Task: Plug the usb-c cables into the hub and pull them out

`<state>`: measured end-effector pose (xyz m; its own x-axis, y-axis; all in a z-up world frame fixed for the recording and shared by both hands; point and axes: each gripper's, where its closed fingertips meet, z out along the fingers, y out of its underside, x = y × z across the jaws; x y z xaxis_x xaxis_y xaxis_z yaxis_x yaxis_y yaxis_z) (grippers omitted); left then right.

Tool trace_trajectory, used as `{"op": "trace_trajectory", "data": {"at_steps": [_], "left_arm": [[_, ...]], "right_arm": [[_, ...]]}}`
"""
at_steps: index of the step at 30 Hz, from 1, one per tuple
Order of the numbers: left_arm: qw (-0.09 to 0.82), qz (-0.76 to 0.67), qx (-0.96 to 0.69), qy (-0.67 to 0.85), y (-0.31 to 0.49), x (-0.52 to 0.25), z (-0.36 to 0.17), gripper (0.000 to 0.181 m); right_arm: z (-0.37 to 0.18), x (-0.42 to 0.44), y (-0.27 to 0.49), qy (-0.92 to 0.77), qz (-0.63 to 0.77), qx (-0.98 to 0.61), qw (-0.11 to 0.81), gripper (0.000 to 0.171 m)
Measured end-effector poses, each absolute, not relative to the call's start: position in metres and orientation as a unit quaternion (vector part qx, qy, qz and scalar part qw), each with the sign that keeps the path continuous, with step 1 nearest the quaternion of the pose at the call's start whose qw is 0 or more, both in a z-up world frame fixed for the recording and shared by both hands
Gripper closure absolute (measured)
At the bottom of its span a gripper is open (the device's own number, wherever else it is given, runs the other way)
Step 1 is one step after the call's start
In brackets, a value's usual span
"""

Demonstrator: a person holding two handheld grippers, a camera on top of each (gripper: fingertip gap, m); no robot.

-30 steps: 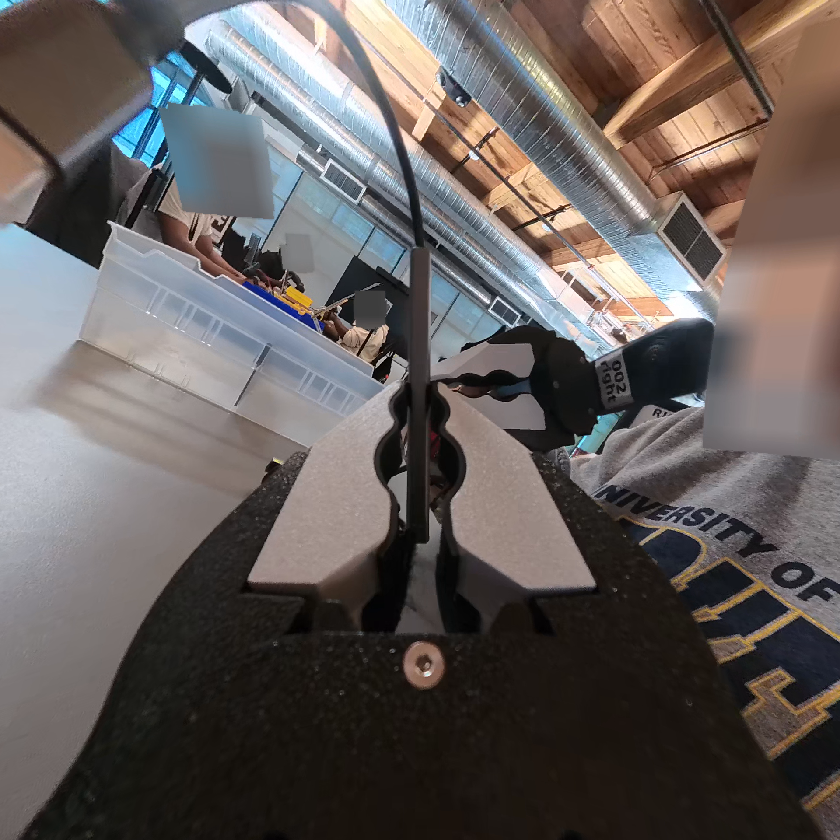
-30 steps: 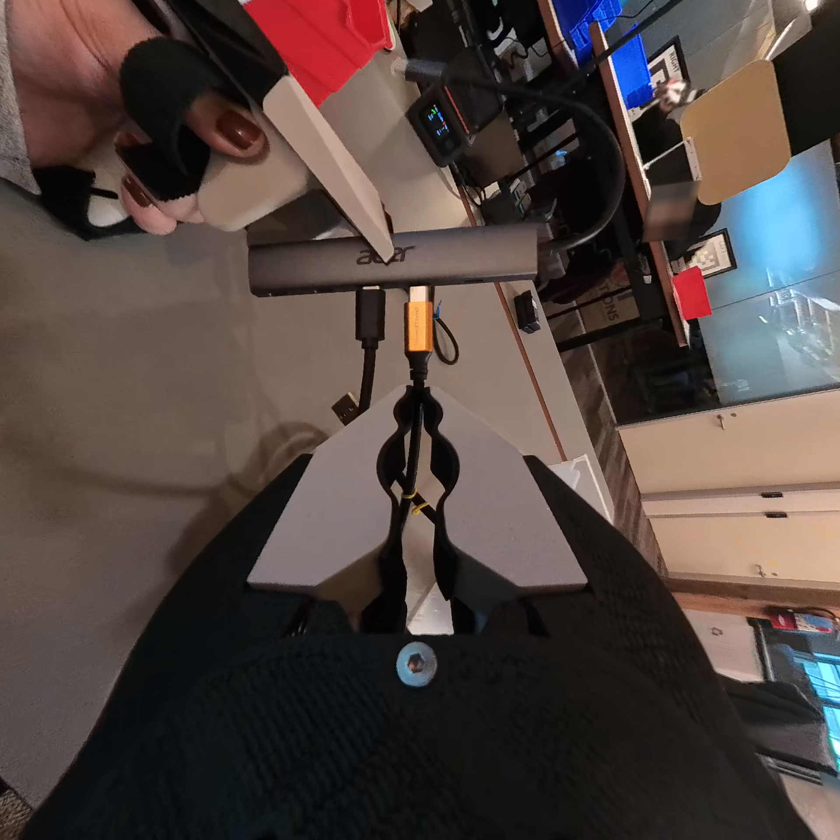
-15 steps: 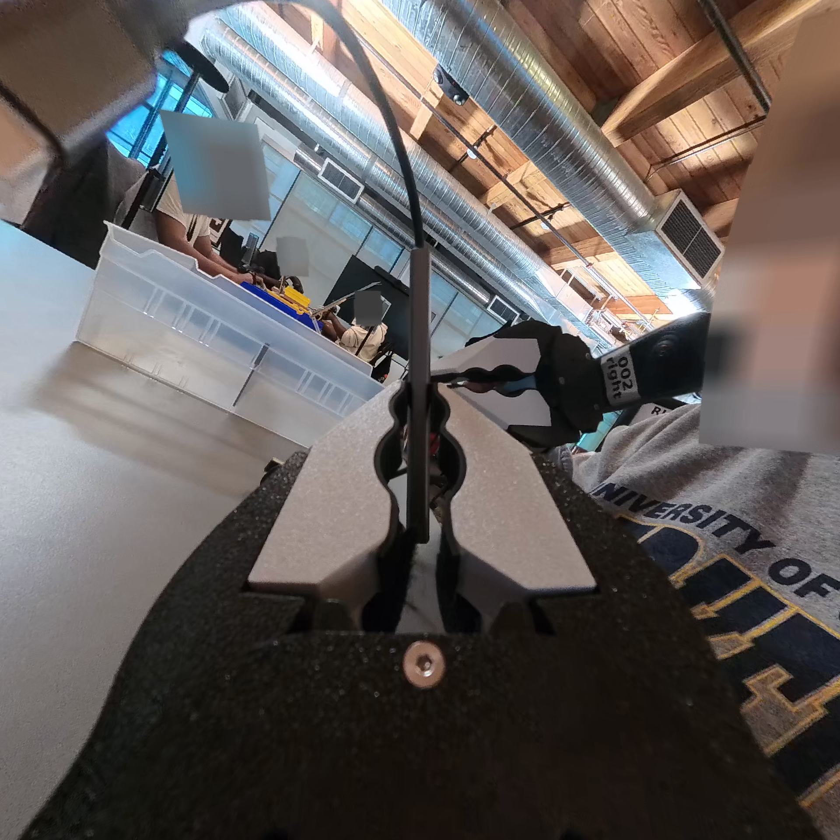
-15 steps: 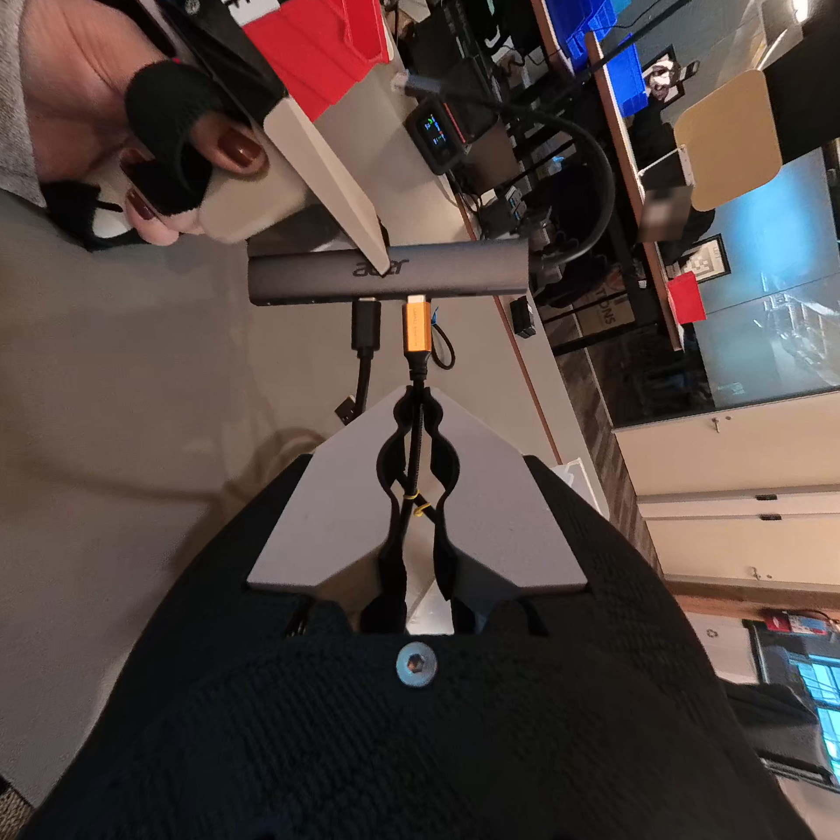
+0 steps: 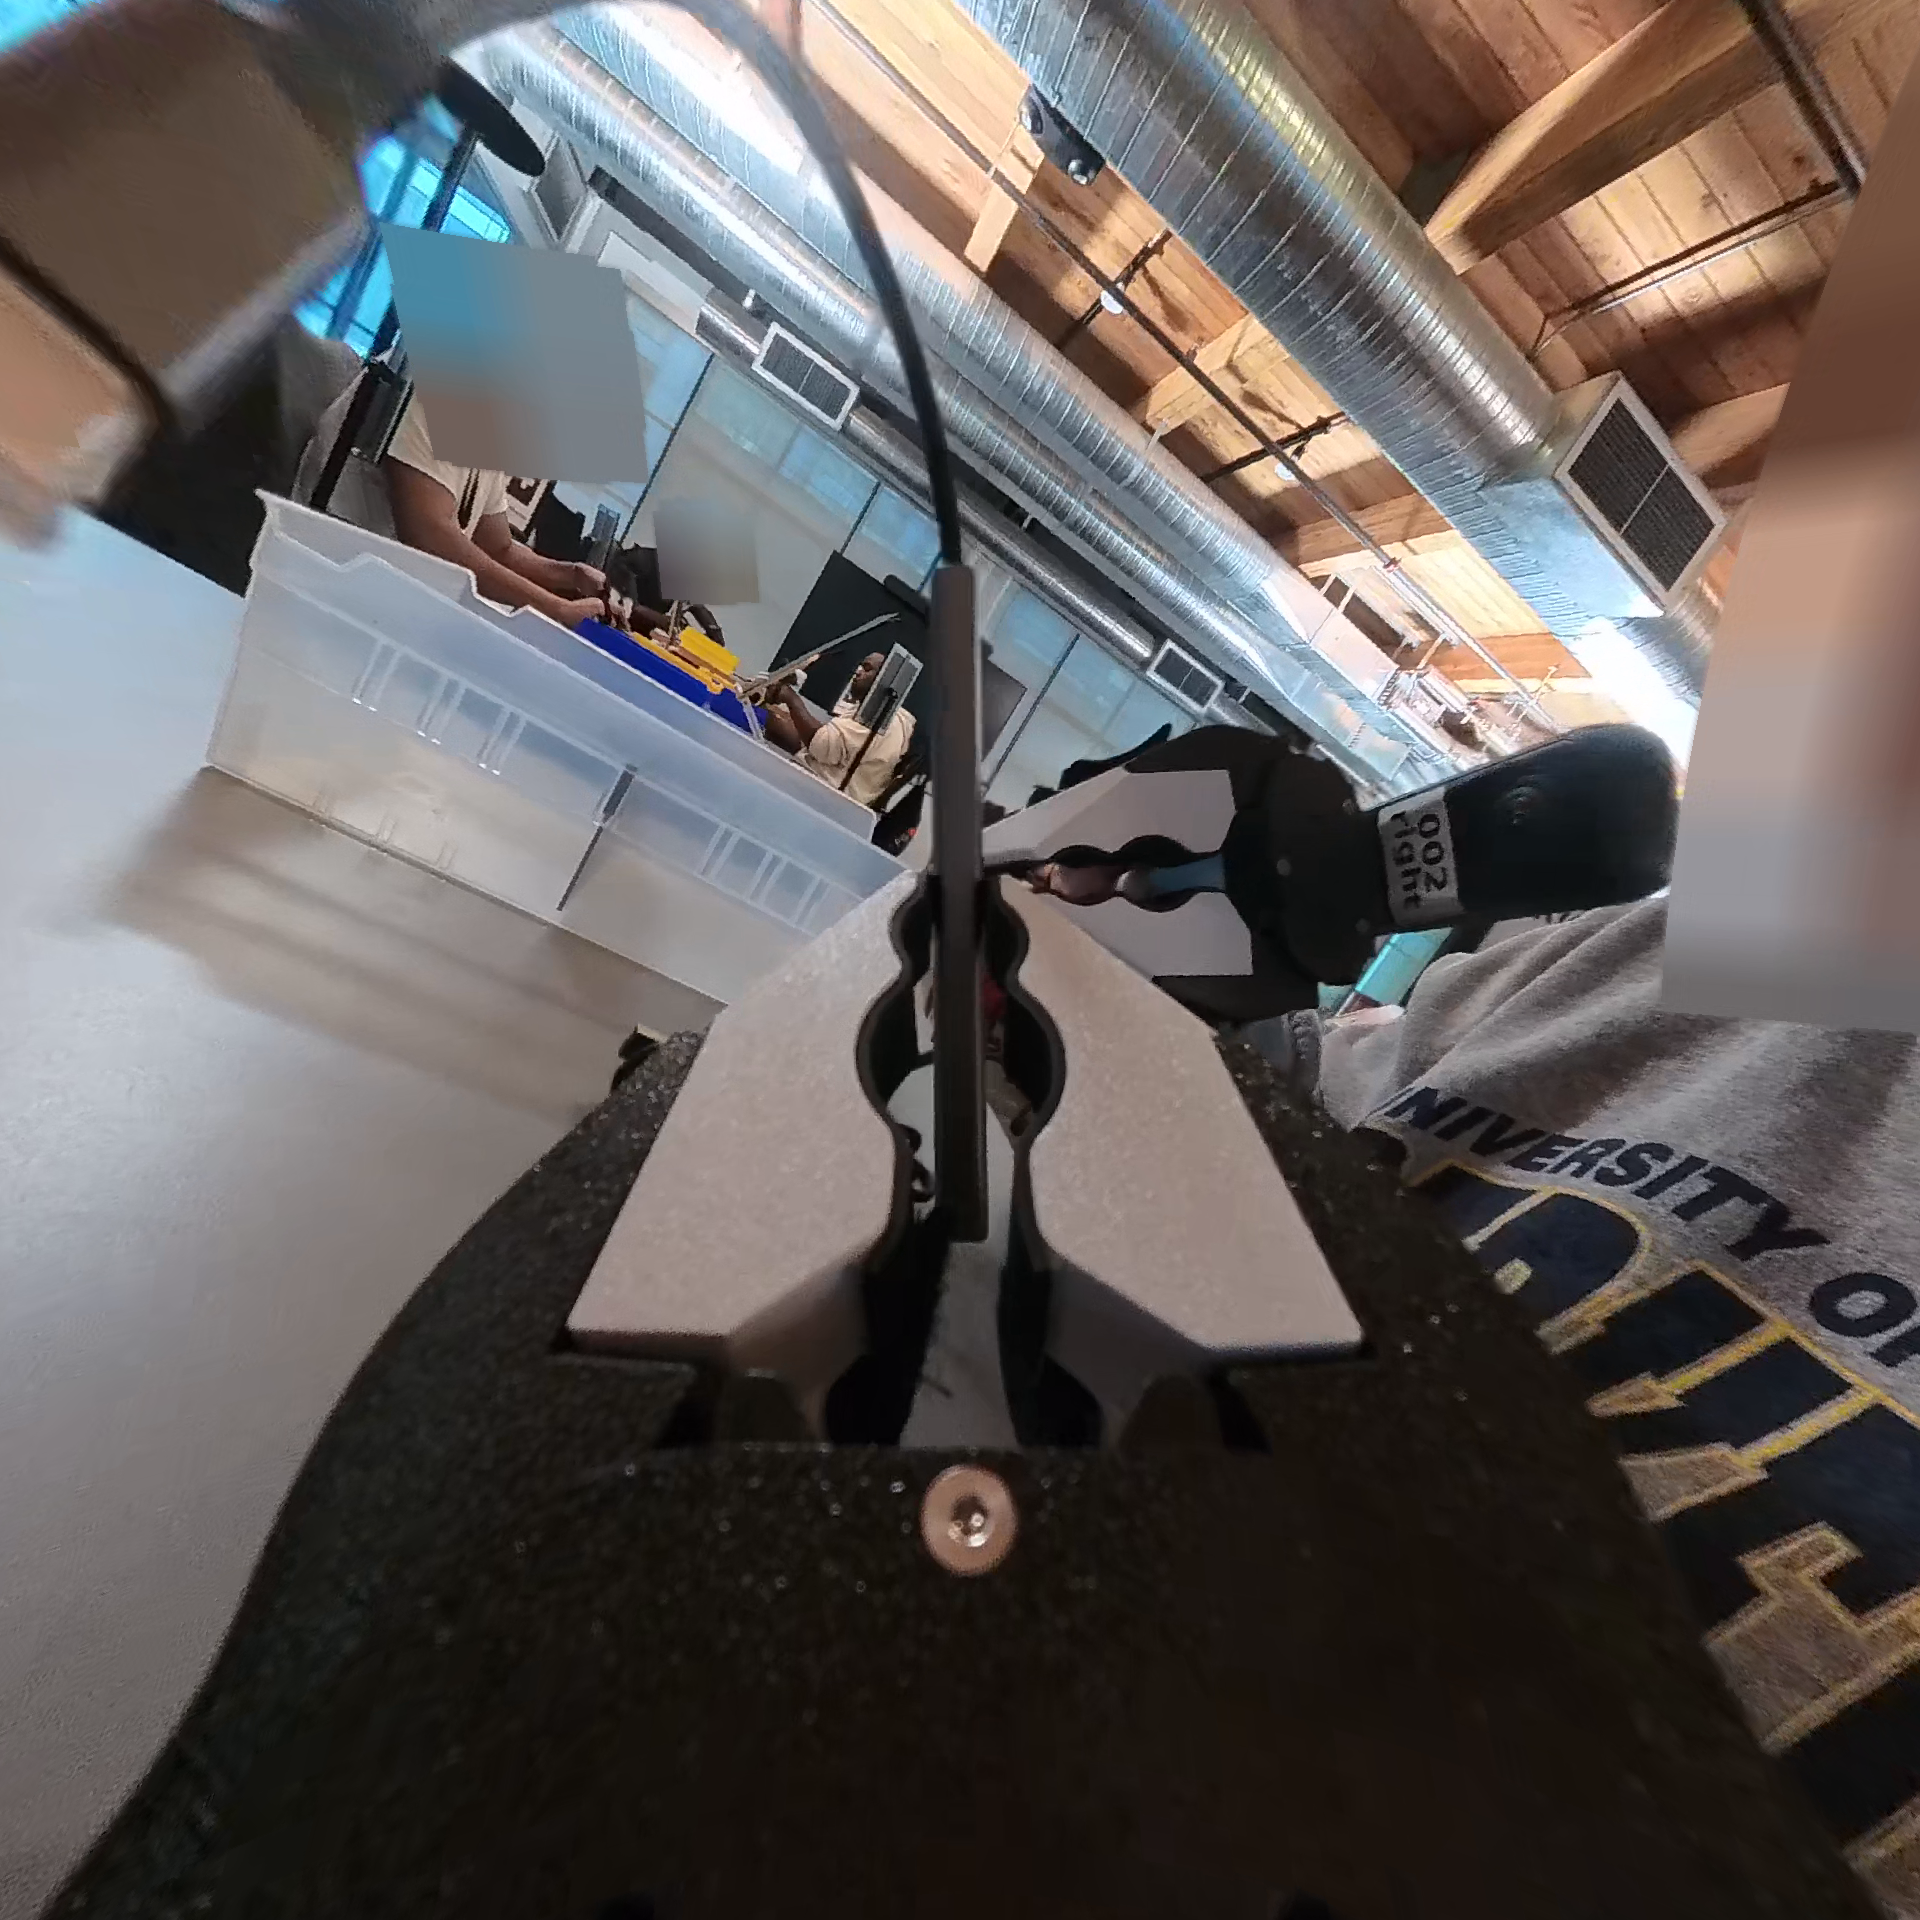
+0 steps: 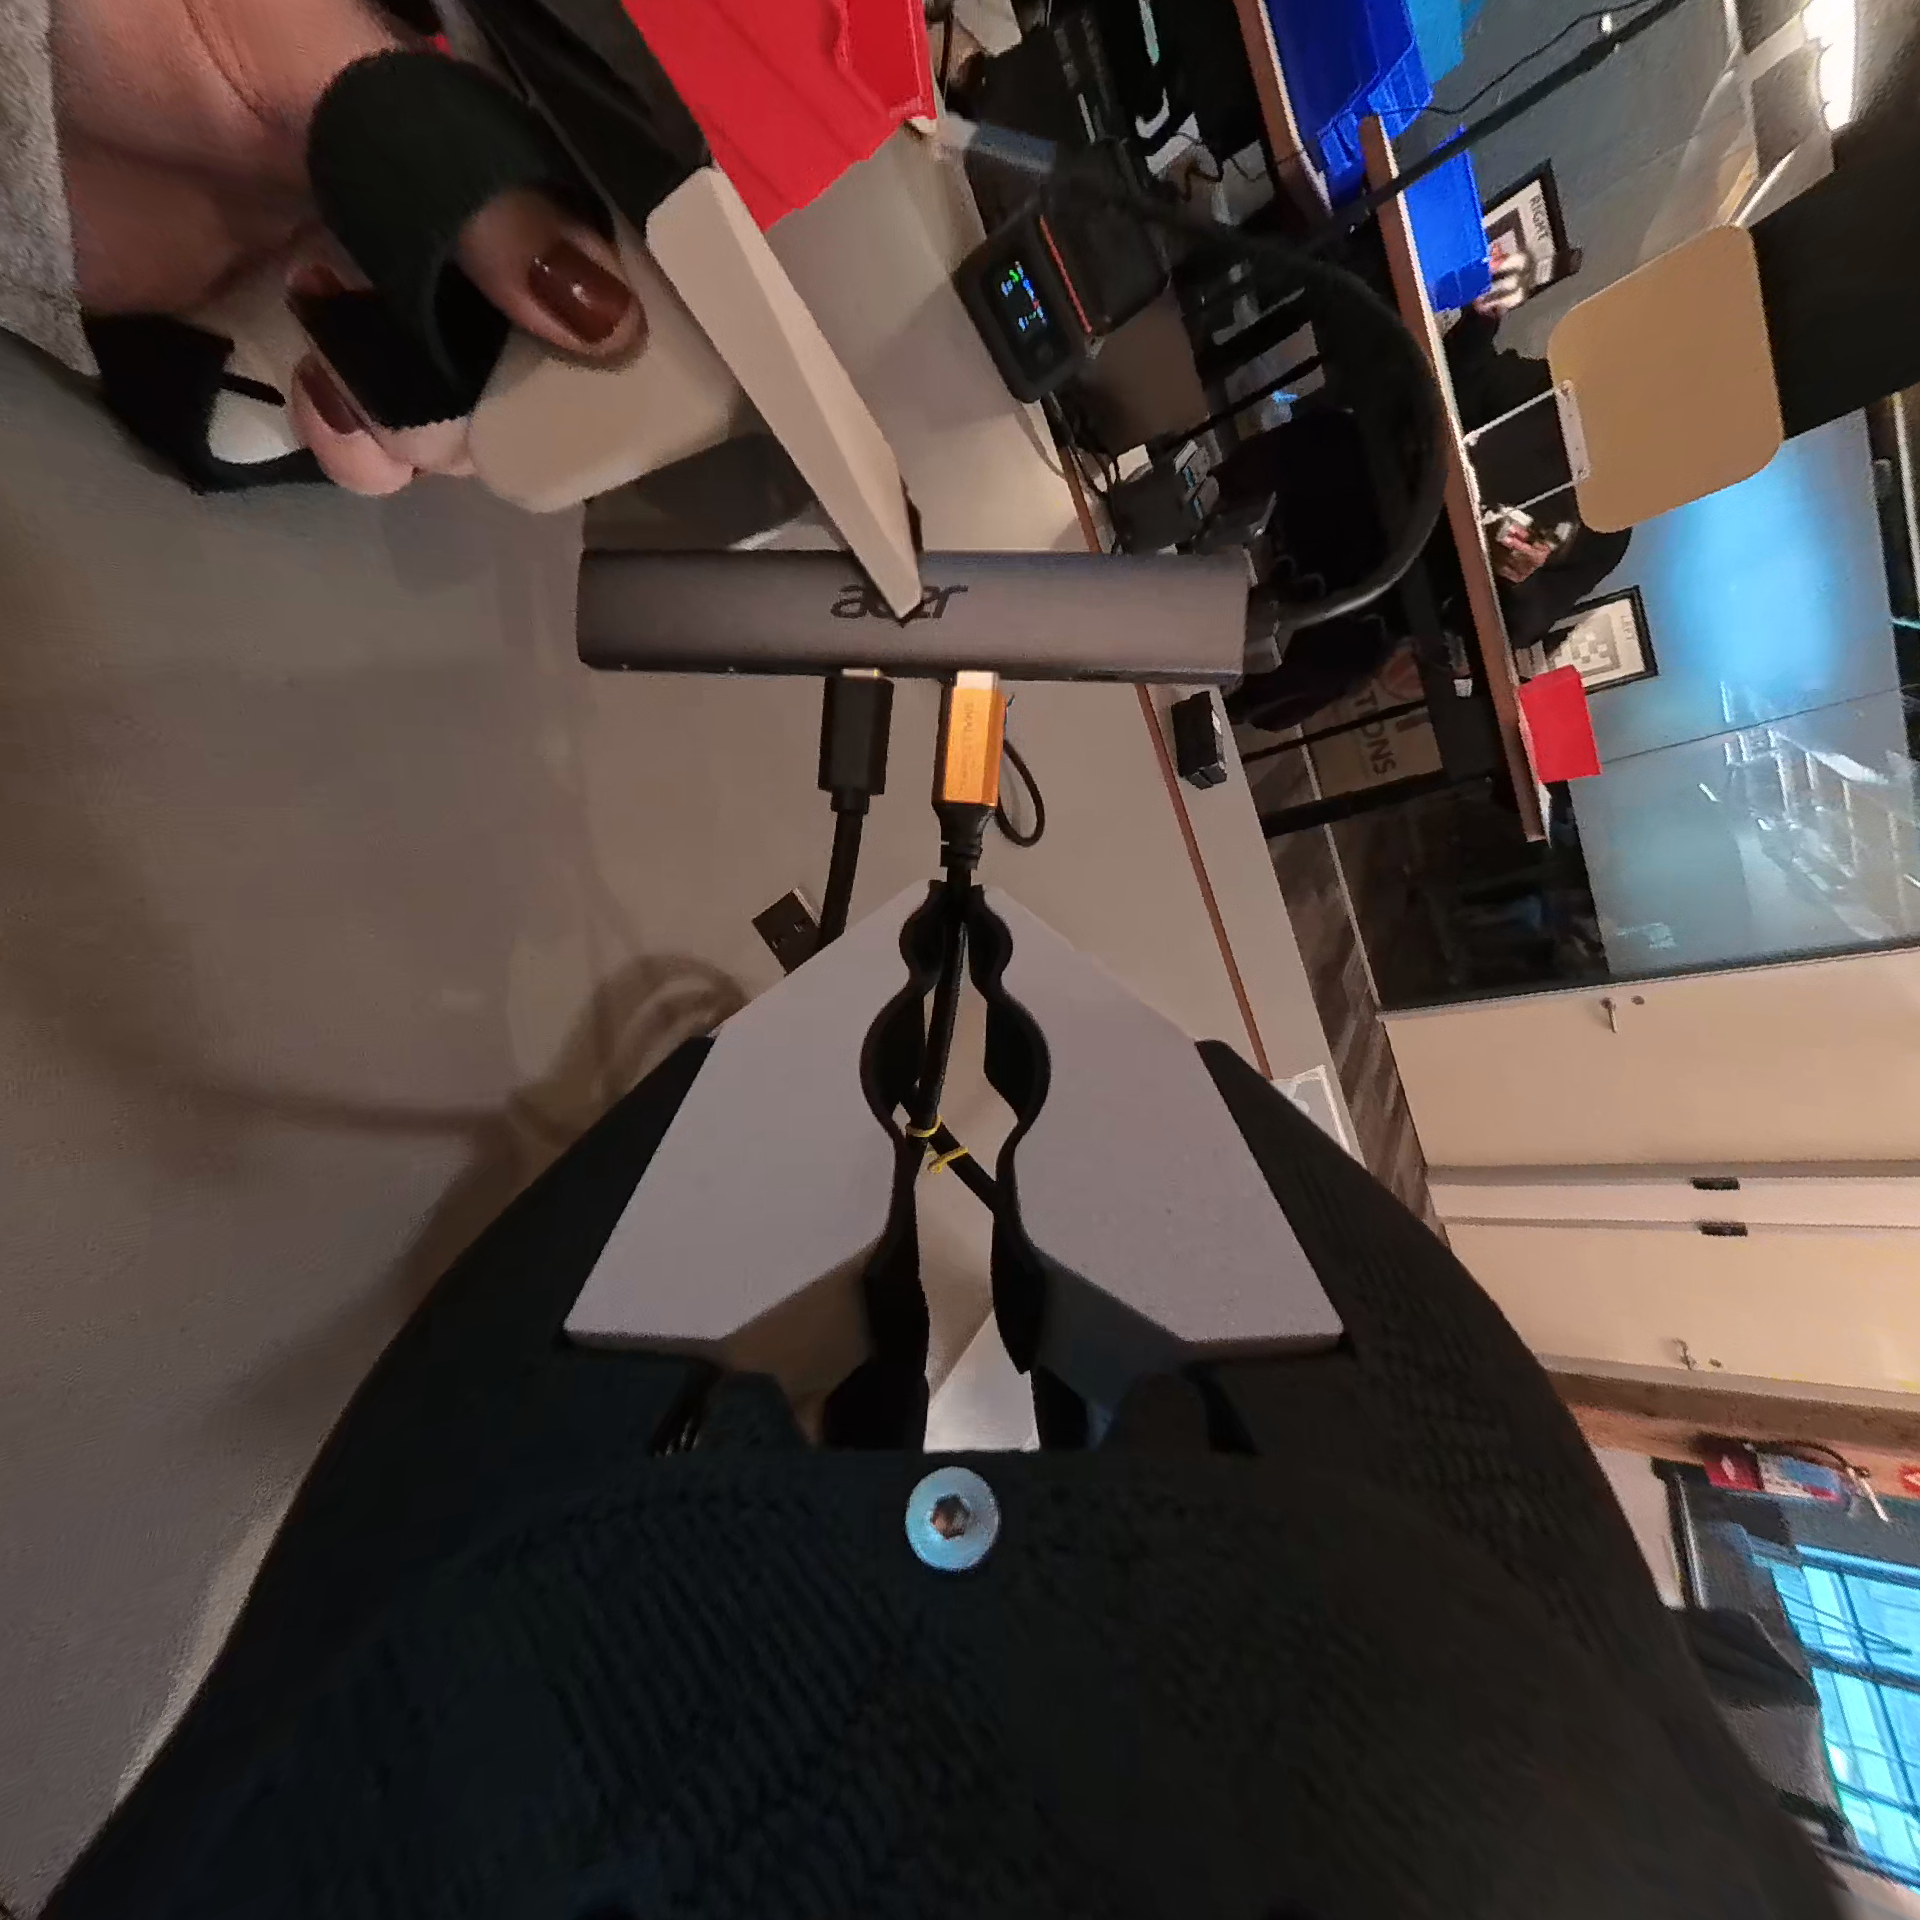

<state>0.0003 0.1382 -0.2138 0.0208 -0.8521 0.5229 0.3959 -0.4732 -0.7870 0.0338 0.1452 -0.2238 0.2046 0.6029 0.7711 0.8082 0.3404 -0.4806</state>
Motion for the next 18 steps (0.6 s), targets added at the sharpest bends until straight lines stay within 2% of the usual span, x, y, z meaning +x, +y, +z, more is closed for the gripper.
{"op": "trace_trajectory", "data": {"at_steps": [18], "left_arm": [[0.454,-0.636,-0.581,0.230,0.136,0.009,-0.225,0.174]], "right_arm": [[-0.237,0.036,0.143,-0.641,-0.088,-0.544,0.534,0.170]]}}
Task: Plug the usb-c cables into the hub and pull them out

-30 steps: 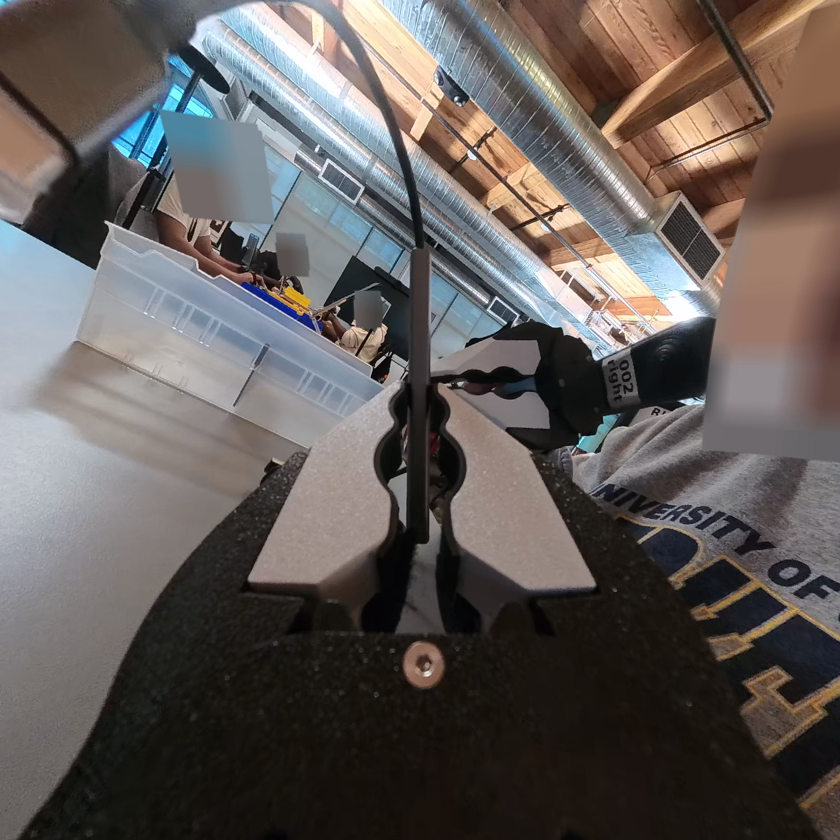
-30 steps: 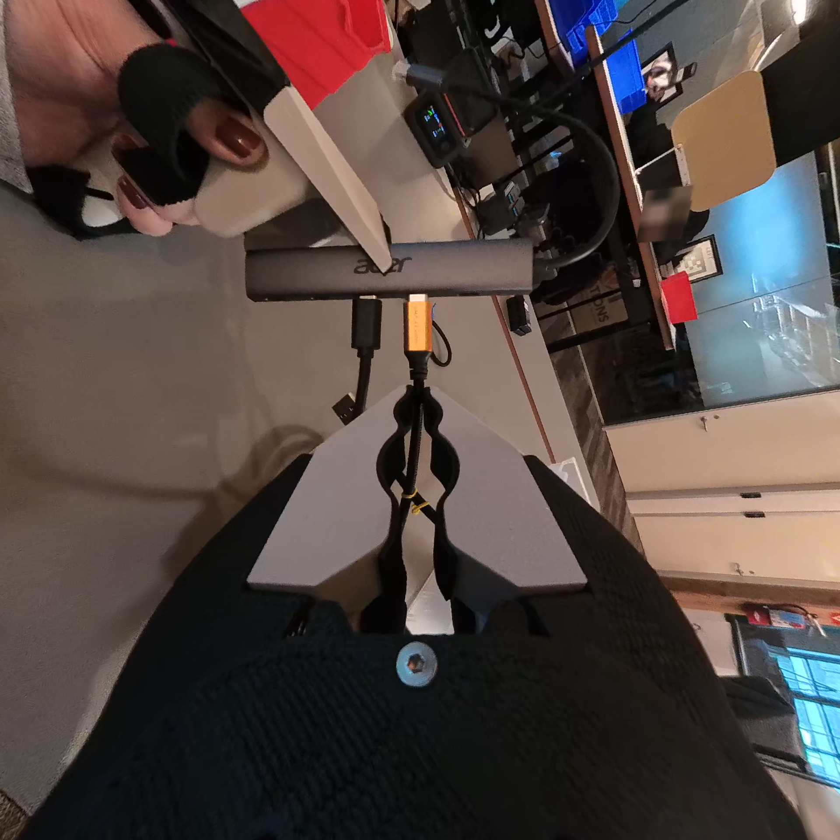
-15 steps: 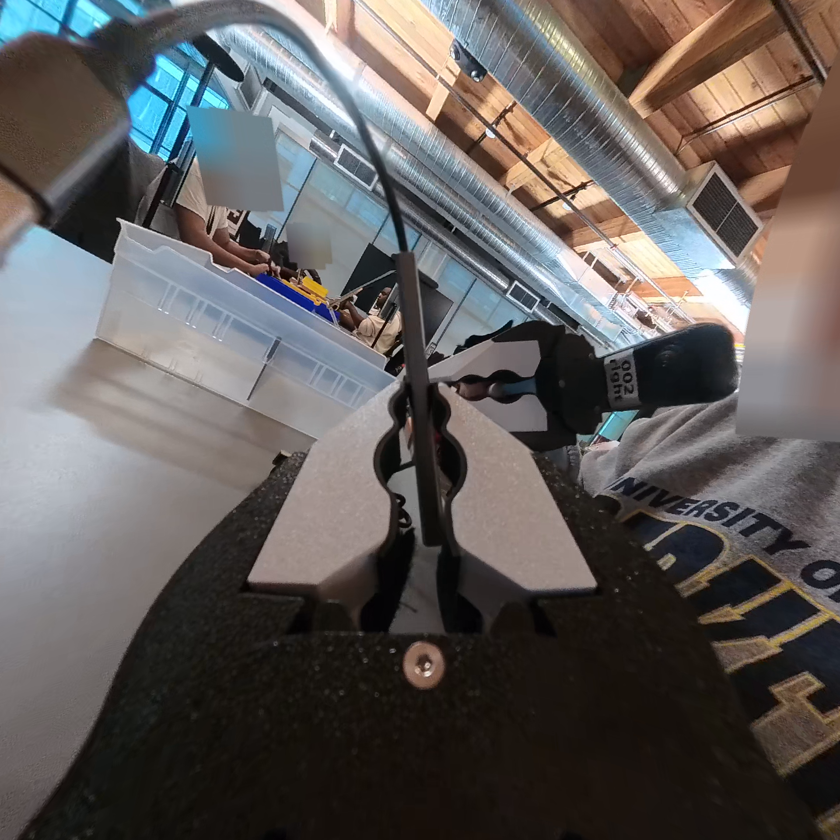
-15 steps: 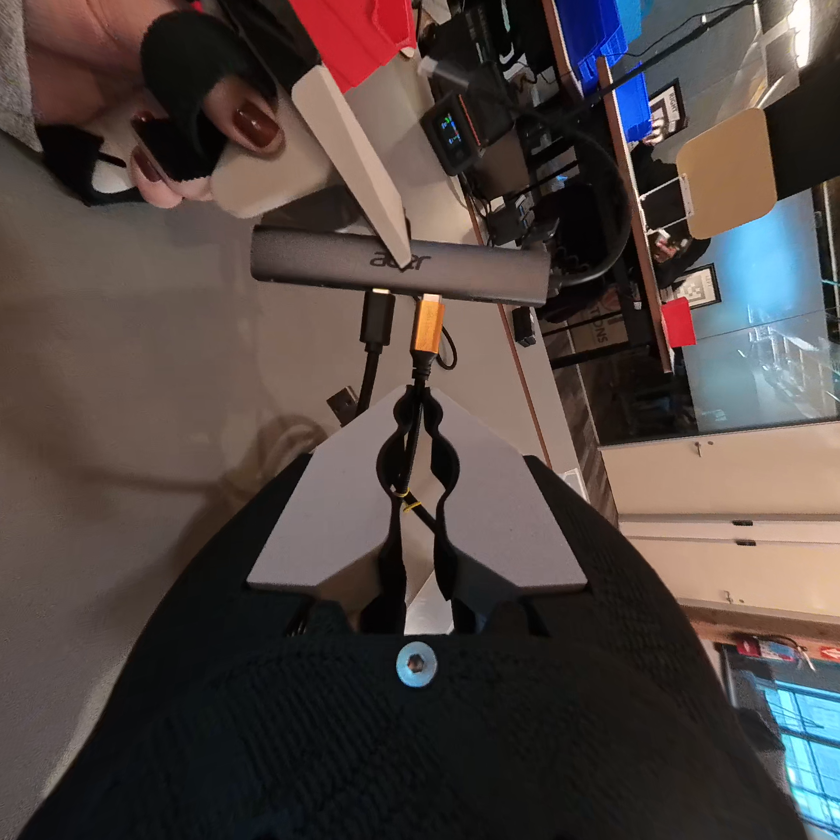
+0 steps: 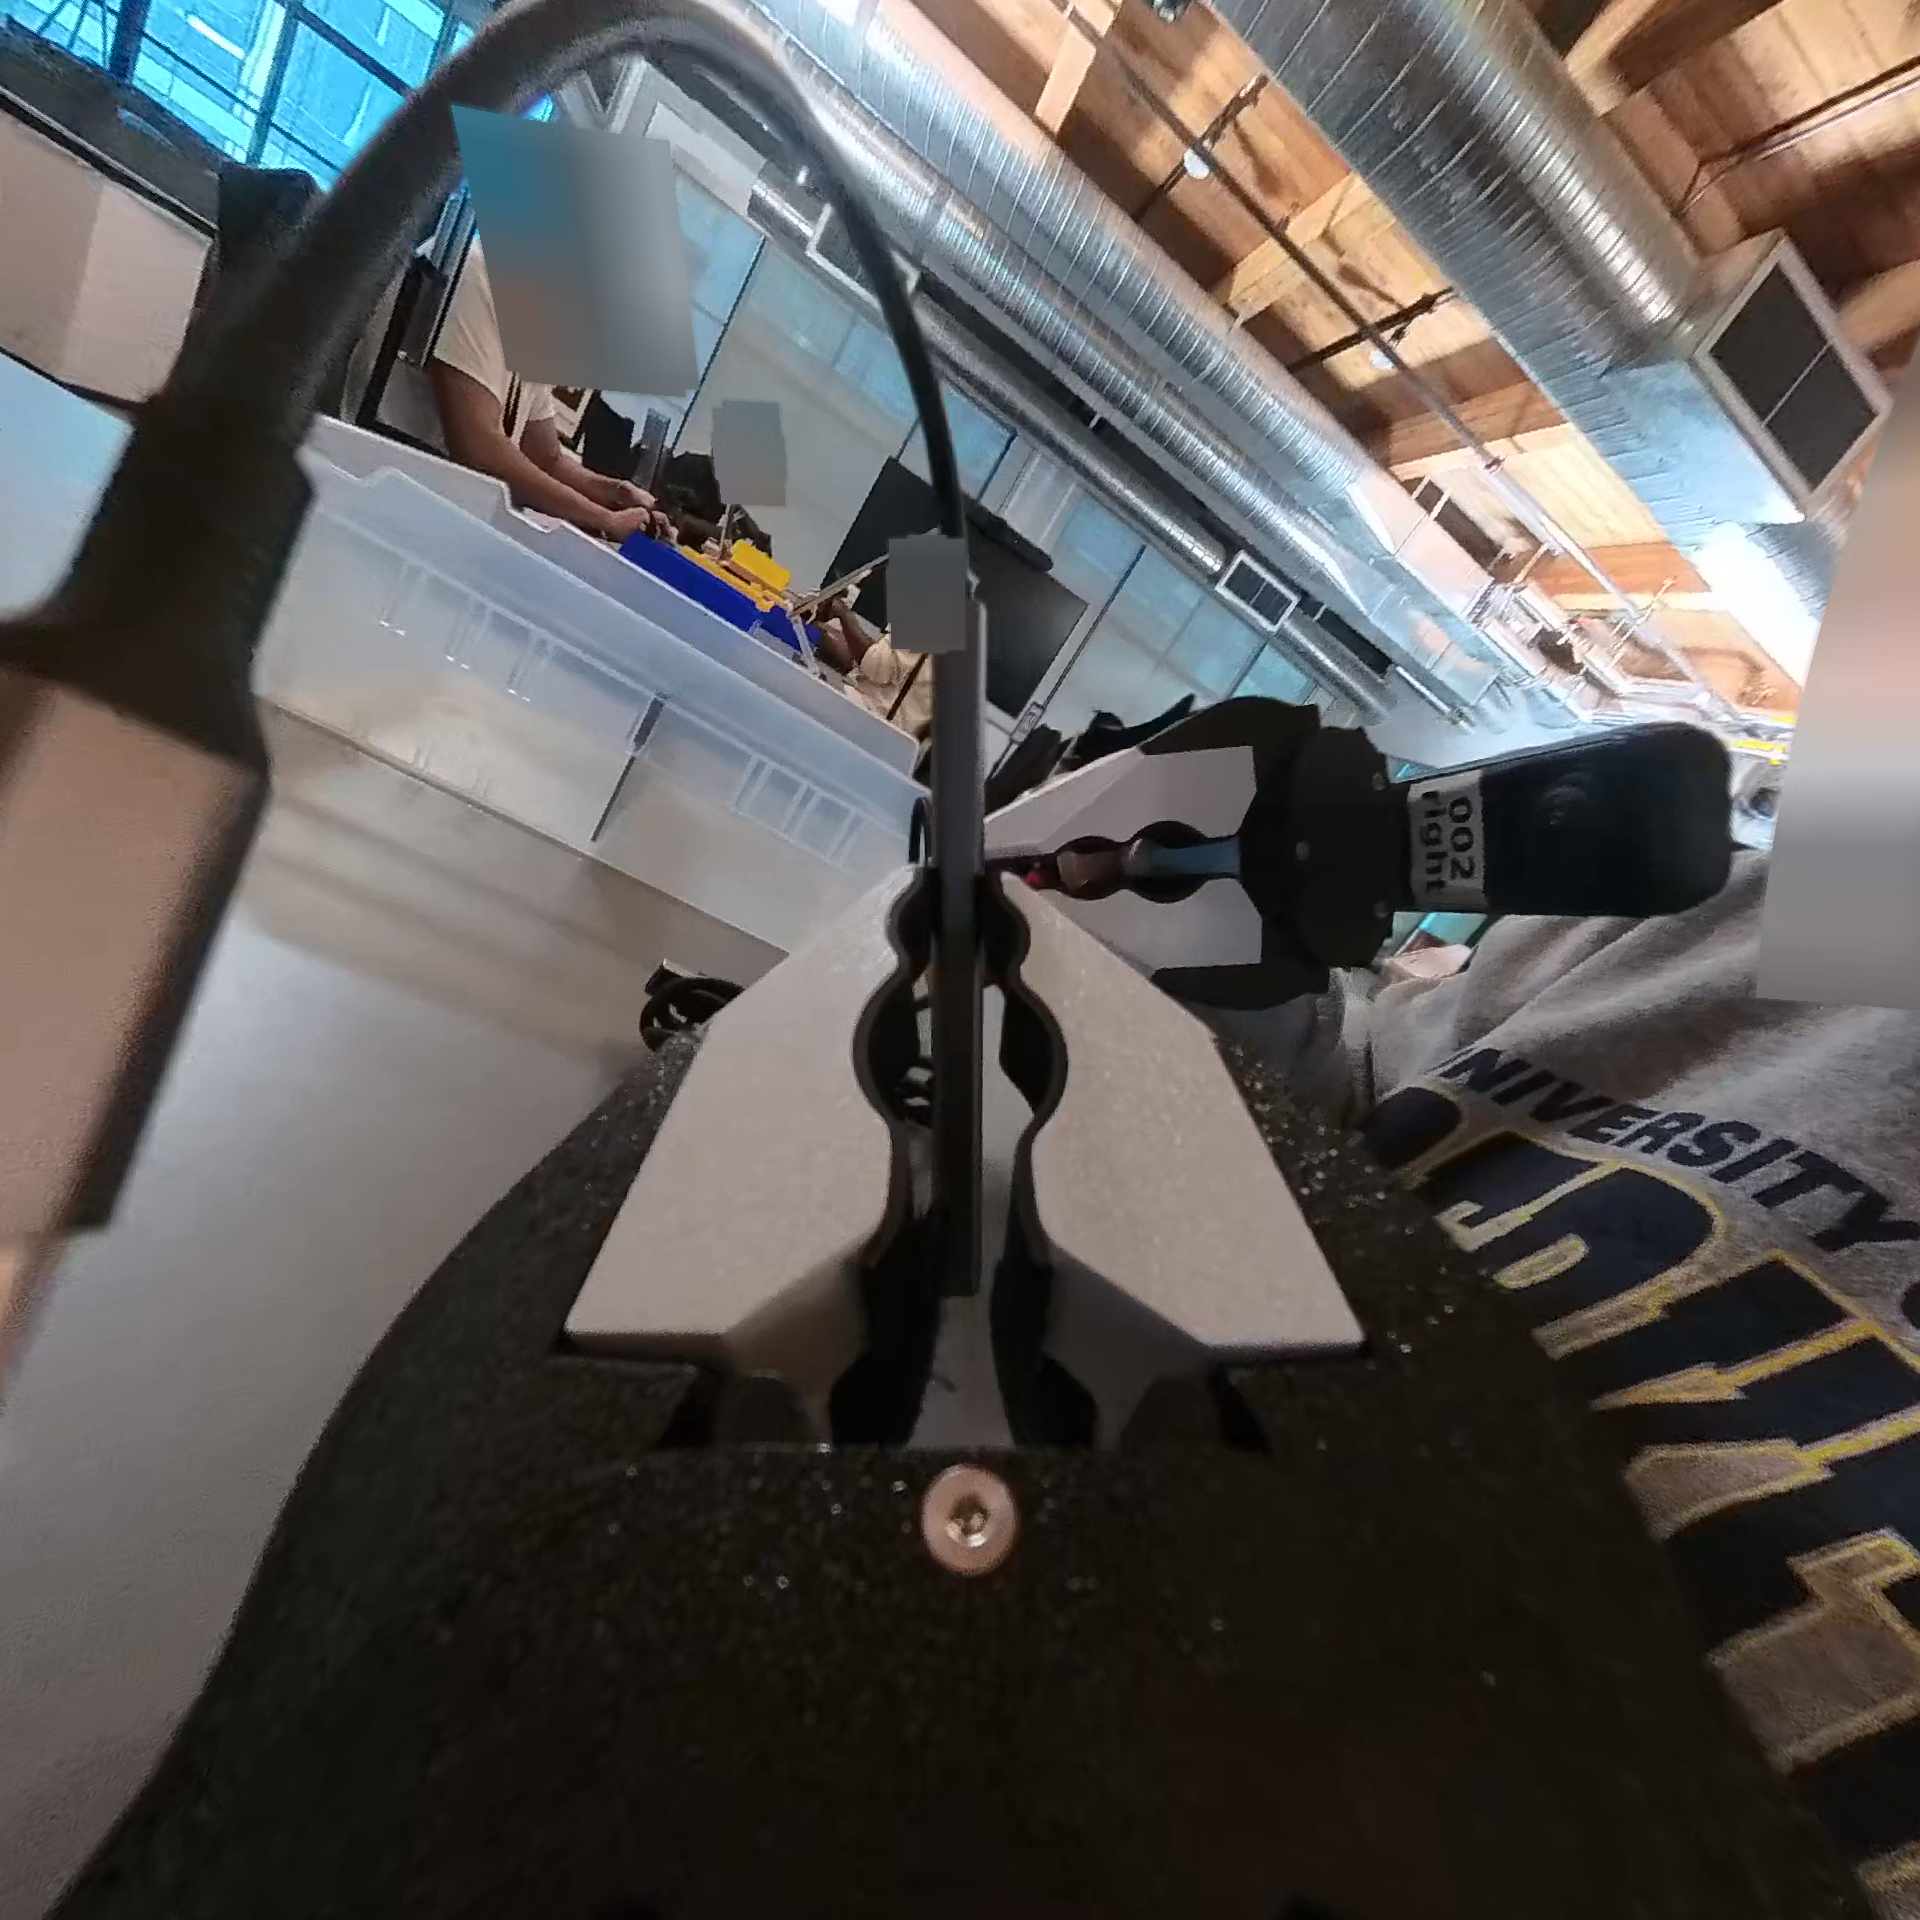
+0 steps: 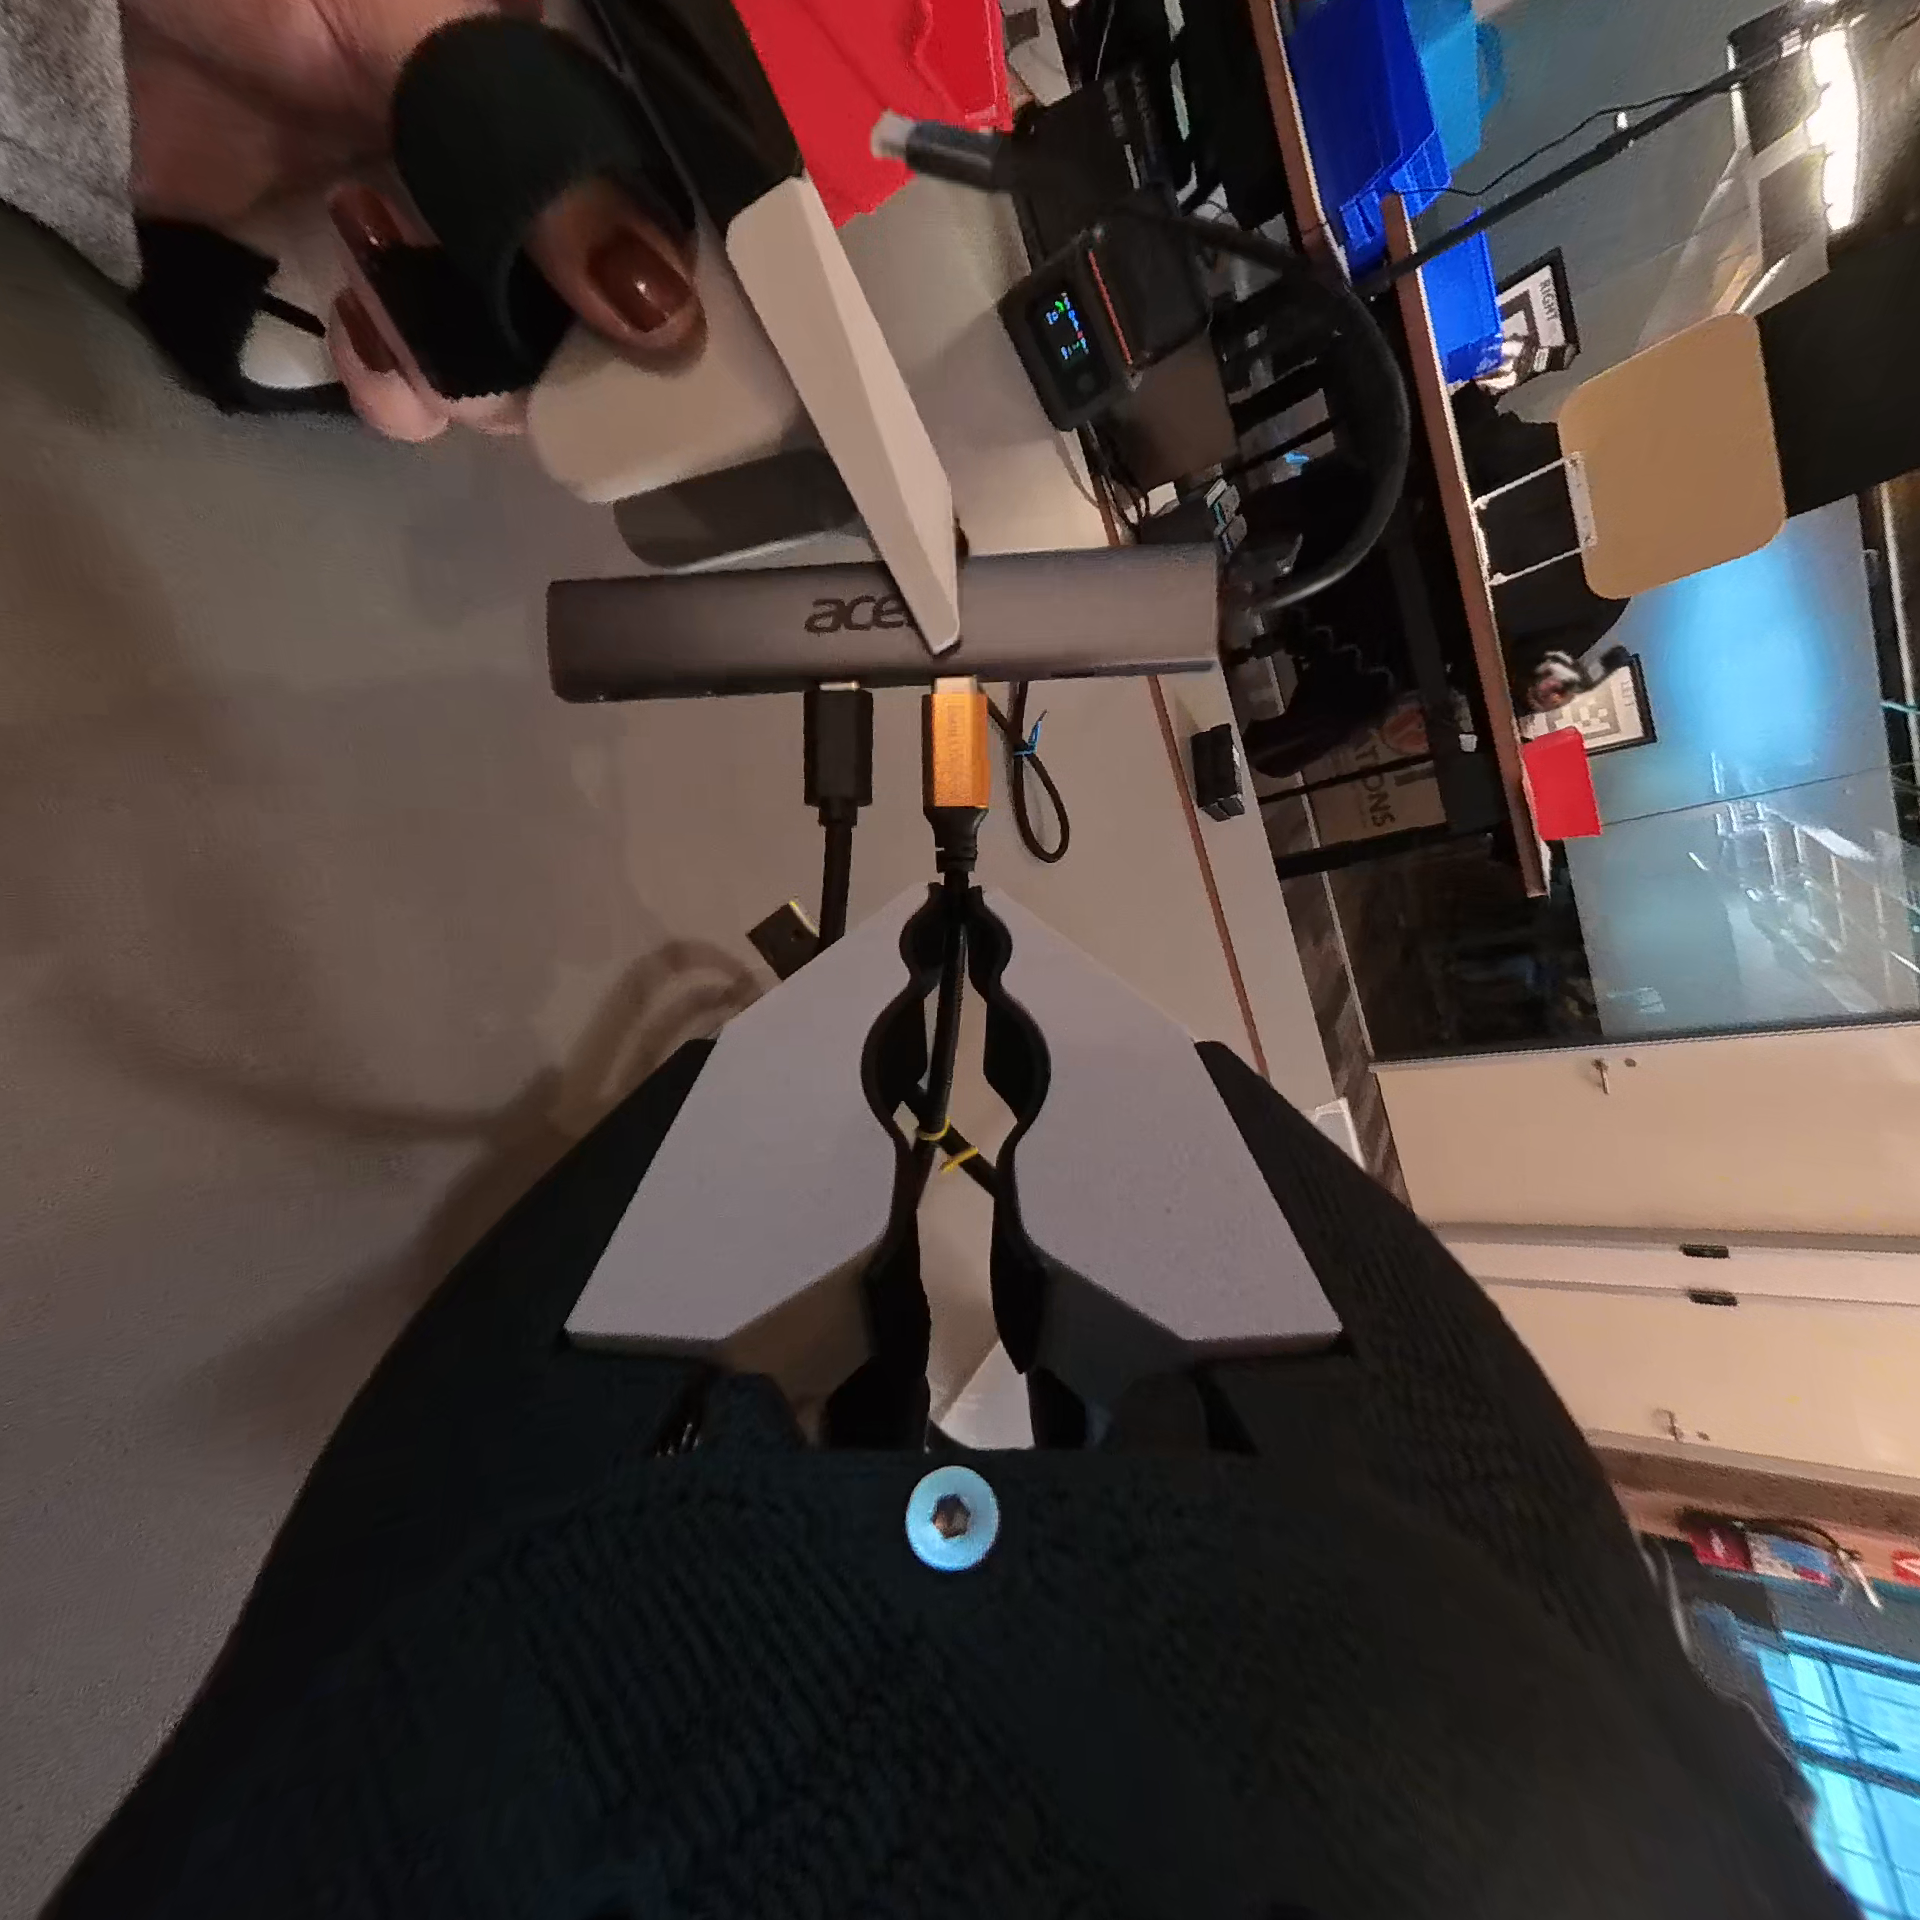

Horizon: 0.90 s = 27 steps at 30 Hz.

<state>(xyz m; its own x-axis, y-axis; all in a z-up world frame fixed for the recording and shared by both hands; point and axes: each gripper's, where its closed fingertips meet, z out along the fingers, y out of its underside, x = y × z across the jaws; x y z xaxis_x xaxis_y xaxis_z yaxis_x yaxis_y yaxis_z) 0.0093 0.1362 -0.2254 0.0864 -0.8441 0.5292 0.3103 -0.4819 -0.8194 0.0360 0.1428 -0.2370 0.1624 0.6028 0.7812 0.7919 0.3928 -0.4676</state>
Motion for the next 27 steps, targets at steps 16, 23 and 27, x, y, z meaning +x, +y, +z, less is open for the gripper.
{"op": "trace_trajectory", "data": {"at_steps": [16,23,27], "left_arm": [[0.458,-0.606,-0.601,0.249,0.135,0.016,-0.232,0.174],[0.434,-0.539,-0.641,0.332,0.122,0.045,-0.253,0.174],[0.435,-0.557,-0.638,0.307,0.126,0.041,-0.249,0.174]], "right_arm": [[-0.244,0.040,0.145,-0.645,-0.086,-0.541,0.534,0.171],[-0.209,0.034,0.144,-0.620,-0.080,-0.506,0.594,0.170],[-0.206,0.032,0.149,-0.626,-0.115,-0.487,0.598,0.171]]}}
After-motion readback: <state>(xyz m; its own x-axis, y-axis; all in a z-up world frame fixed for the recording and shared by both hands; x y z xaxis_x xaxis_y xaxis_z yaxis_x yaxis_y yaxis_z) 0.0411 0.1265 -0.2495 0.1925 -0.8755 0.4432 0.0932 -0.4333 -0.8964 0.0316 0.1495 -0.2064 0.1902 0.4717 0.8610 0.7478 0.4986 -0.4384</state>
